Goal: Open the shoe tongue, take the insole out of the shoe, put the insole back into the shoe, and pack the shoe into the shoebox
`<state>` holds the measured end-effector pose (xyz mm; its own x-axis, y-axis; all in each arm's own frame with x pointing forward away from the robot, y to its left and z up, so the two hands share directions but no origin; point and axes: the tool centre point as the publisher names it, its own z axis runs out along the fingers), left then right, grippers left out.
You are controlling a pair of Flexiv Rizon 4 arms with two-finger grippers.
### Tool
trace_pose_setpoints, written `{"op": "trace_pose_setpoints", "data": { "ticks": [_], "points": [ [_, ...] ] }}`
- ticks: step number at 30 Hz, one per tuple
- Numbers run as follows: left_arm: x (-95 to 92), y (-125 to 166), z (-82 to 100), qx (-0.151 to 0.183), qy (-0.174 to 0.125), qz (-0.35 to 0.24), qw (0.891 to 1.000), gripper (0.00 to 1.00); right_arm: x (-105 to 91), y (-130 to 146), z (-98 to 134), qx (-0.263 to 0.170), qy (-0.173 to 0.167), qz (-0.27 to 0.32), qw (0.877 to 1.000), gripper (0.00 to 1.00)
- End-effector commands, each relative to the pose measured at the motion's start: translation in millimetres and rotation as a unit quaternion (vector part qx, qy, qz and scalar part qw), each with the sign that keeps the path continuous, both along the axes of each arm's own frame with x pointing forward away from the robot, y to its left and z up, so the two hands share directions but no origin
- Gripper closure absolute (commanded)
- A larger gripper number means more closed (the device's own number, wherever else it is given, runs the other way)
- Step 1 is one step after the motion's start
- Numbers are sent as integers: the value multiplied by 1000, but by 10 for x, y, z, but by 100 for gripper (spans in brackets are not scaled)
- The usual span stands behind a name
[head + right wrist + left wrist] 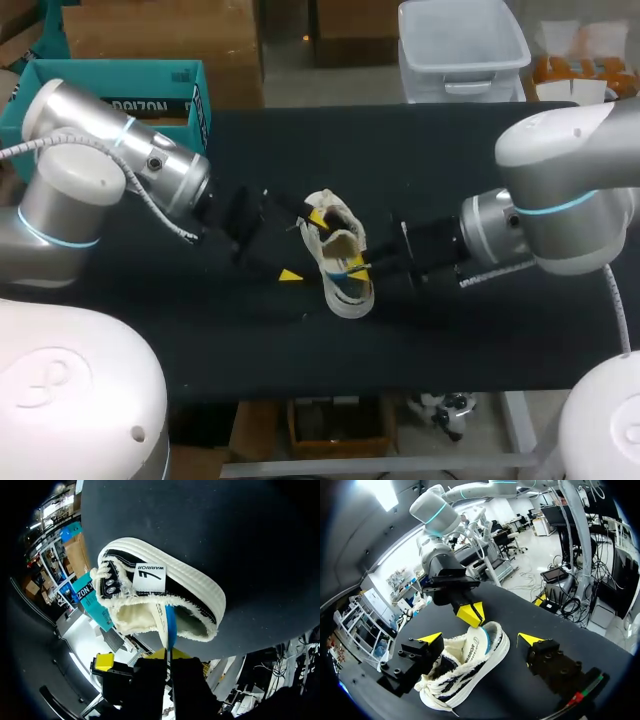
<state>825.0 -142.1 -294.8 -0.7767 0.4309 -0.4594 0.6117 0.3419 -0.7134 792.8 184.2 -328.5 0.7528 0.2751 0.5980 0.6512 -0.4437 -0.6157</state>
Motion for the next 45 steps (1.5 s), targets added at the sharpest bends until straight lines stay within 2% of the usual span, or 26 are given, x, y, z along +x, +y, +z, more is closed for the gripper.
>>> {"op": "trace_pose_setpoints", "data": {
  "ticks": [1,9,16,21,26,30,36,44,45],
  "points": [
    [-60,150,173,8,14,5,1000,0,8,13,41,-14,-1,-1,1000,100],
    [-79,397,326,24,65,35,997,0,49,58,-30,-24,5,13,1000,100],
    [-93,569,381,26,79,58,995,0,35,63,-313,-23,33,10,999,100],
    [-102,610,394,25,83,67,994,0,-36,40,-413,-30,48,-4,998,100],
    [-105,615,397,30,88,71,993,0,-158,-6,-335,-40,42,-19,998,100],
    [-101,624,404,32,91,72,993,0,-207,6,-178,-55,25,-24,998,100],
    [-105,650,412,34,96,78,992,0,-170,56,-59,-66,12,-16,998,100],
    [-89,723,417,36,99,92,990,0,-58,163,-61,-72,6,2,997,97],
    [-86,731,416,36,100,93,990,0,-38,181,-79,-72,7,7,997,99]
  ]
}}
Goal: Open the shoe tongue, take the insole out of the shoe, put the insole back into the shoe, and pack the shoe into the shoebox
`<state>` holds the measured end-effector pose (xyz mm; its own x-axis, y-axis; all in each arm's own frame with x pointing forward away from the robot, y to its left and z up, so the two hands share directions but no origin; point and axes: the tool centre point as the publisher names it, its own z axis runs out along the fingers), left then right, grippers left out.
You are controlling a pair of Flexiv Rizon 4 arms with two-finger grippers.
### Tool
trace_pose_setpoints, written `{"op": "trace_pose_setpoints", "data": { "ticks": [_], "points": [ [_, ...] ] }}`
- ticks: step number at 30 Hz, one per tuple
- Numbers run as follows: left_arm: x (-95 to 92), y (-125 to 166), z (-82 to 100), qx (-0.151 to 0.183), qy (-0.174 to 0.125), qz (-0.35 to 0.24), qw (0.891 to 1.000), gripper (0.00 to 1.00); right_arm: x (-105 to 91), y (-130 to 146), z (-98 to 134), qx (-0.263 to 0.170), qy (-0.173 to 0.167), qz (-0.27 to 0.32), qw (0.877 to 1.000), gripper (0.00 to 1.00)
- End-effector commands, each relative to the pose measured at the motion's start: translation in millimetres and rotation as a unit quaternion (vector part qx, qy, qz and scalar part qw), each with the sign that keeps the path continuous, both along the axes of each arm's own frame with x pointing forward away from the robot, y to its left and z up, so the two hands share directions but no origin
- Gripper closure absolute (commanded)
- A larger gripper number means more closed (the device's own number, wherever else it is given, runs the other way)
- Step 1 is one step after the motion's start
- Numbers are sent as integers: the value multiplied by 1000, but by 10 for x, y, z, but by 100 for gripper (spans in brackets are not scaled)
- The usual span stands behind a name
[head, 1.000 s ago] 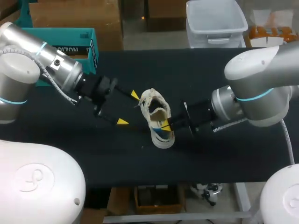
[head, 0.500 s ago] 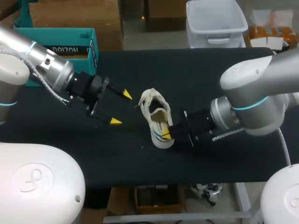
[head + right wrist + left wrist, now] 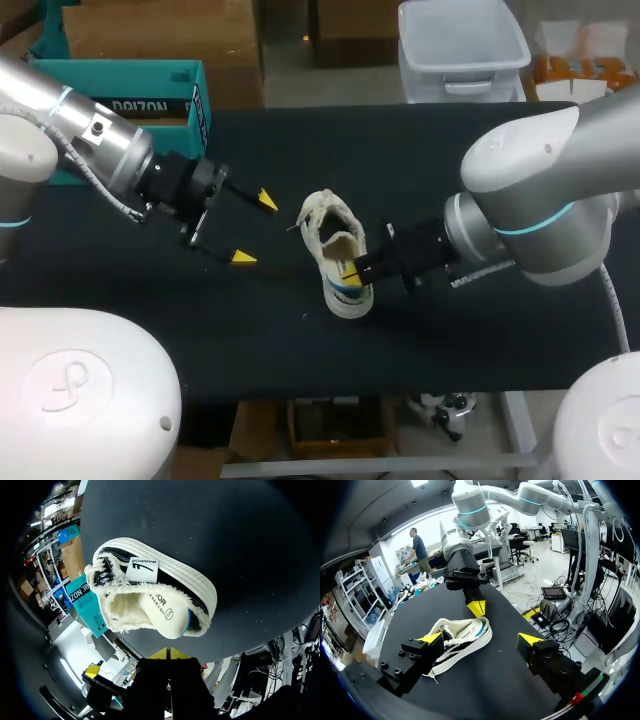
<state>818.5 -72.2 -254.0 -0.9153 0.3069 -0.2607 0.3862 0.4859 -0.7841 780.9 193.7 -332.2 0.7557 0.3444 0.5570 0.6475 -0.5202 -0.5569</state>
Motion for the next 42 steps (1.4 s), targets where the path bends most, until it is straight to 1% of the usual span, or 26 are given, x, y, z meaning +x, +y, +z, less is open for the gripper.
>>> {"op": "trace_pose_setpoints", "data": {
  "ticks": [1,5,9,10,15,20,22,24,26,27,28,31,35,38,42],
  "points": [
    [-22,33,8,0,-1,6,1000,0,100,109,-68,-11,9,12,1000,100],
    [-13,69,7,6,2,14,1000,0,158,169,-151,-20,15,17,1000,100],
    [9,135,29,12,12,32,999,0,160,208,-197,-34,9,20,999,100],
    [19,176,48,13,16,38,999,0,154,223,-238,-49,8,13,999,100],
    [-2,293,101,16,23,55,998,0,151,277,-396,-75,-6,14,997,100],
    [-46,357,119,17,24,62,998,0,151,258,-514,-101,-18,6,995,100],
    [-51,373,122,18,25,65,997,0,151,254,-551,-127,-19,-6,992,100],
    [-62,392,133,17,27,68,997,0,154,219,-601,-134,-26,-13,991,100],
    [-71,403,146,17,28,68,997,0,154,178,-617,-140,-25,-22,990,100],
    [-78,406,157,17,29,68,997,0,148,161,-610,-133,-33,-22,990,100],
    [-84,402,164,17,29,68,997,0,147,149,-599,-148,-32,-31,988,100],
    [-99,369,177,19,28,67,997,0,146,96,-541,-154,-43,-42,986,100],
    [-105,329,177,23,28,64,997,0,117,123,-355,-164,-74,-43,983,100],
    [-108,303,184,23,28,62,997,0,95,152,-276,-170,-84,-42,981,100],
    [-112,284,194,23,28,61,997,0,72,199,-246,-175,-88,-37,980,100]
  ]
}}
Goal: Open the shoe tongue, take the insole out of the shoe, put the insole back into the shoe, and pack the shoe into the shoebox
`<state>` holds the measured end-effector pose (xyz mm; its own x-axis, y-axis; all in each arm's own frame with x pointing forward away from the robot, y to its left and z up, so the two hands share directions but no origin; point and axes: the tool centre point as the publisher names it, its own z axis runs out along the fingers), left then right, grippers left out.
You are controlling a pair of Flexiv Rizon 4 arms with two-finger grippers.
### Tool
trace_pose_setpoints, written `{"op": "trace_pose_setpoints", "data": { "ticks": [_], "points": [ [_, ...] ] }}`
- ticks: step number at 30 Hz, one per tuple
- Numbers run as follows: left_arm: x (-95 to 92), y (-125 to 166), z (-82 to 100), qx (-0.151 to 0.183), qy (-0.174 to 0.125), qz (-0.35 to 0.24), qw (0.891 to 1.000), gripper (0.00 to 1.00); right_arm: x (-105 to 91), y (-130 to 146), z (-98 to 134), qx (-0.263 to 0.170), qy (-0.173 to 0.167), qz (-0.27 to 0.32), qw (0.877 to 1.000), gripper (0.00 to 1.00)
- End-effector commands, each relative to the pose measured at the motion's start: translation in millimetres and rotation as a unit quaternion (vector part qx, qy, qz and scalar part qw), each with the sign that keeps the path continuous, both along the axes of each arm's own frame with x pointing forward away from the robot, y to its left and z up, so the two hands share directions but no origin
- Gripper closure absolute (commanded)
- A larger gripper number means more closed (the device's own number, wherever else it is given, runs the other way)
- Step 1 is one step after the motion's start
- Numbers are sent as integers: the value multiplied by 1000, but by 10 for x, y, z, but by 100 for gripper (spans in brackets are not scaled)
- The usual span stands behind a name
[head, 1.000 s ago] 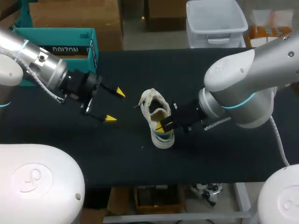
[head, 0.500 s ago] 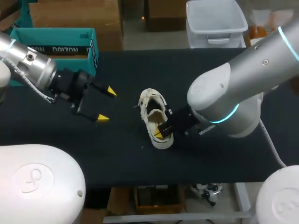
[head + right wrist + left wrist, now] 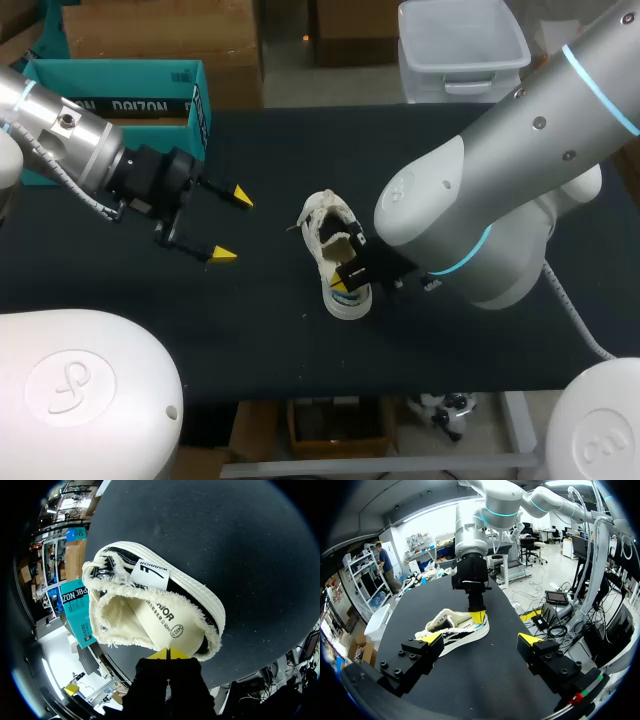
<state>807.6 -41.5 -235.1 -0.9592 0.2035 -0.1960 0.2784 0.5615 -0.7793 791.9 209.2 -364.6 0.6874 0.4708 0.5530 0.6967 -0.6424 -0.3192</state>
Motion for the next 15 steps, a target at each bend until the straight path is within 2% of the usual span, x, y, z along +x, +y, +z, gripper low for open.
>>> {"op": "trace_pose_setpoints", "data": {
  "ticks": [1,15],
  "points": [
    [-3,-28,7,1,0,0,1000,0,-42,67,77,-51,-24,-28,998,100],
    [-19,-56,-4,7,4,1,1000,0,3,150,-23,-59,-24,-17,998,100]
  ]
}}
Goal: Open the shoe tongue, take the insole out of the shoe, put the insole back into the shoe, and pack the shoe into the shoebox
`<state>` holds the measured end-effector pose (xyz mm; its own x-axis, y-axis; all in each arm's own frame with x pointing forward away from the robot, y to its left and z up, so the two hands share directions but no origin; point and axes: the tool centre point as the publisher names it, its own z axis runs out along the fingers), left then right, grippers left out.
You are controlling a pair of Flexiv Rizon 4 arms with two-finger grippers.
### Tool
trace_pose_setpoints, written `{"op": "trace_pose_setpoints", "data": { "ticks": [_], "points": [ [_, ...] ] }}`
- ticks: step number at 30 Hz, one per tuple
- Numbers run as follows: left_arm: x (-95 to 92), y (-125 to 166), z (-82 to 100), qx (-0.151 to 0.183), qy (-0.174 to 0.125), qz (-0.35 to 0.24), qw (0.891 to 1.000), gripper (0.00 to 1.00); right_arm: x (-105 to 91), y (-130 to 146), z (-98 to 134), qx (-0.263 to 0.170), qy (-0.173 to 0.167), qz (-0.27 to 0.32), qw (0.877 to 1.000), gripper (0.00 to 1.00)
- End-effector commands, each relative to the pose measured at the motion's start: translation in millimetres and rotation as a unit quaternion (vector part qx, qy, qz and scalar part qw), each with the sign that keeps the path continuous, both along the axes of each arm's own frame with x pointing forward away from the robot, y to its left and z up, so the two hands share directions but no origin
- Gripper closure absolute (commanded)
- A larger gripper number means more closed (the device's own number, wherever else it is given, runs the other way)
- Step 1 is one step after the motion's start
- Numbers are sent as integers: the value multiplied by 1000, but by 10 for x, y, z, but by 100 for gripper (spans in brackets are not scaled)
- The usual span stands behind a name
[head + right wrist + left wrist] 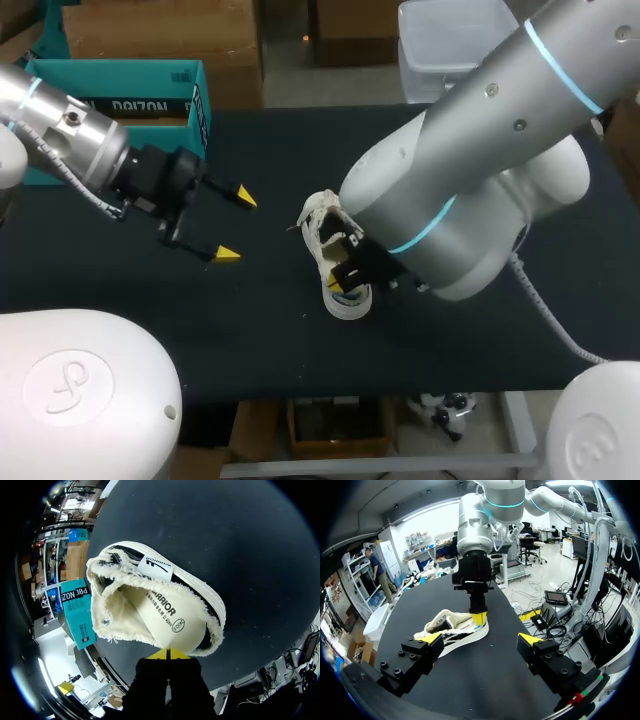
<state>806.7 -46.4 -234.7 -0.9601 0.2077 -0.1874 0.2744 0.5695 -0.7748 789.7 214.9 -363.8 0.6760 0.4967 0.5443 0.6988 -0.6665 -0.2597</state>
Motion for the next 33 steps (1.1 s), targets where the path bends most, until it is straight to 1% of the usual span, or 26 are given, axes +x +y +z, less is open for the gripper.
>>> {"op": "trace_pose_setpoints", "data": {
  "ticks": [1,5,10,18,23,24,26,27,33],
  "points": [
    [-13,-2,-9,2,1,3,1000,0,24,103,-26,-28,-11,-9,1000,100],
    [-22,23,-10,1,1,5,1000,0,17,140,-24,-42,-9,-11,999,100],
    [-34,38,-20,0,2,6,1000,0,28,83,-161,-58,-1,-33,998,100],
    [-48,56,-17,4,2,7,1000,0,114,-28,-307,-87,-2,-59,994,100],
    [-51,57,-16,6,3,9,1000,0,193,-84,-344,-92,-14,-64,994,100],
    [-55,53,-15,6,3,10,1000,0,206,-107,-350,-100,-16,-71,992,100],
    [-70,52,0,7,2,11,1000,0,217,-140,-355,-97,-20,-71,993,100],
    [-76,63,10,6,1,12,1000,0,220,-156,-364,-105,-21,-78,991,100],
    [-101,97,30,6,-1,18,1000,0,239,-207,-479,-105,-10,-83,991,100]
  ]
}}
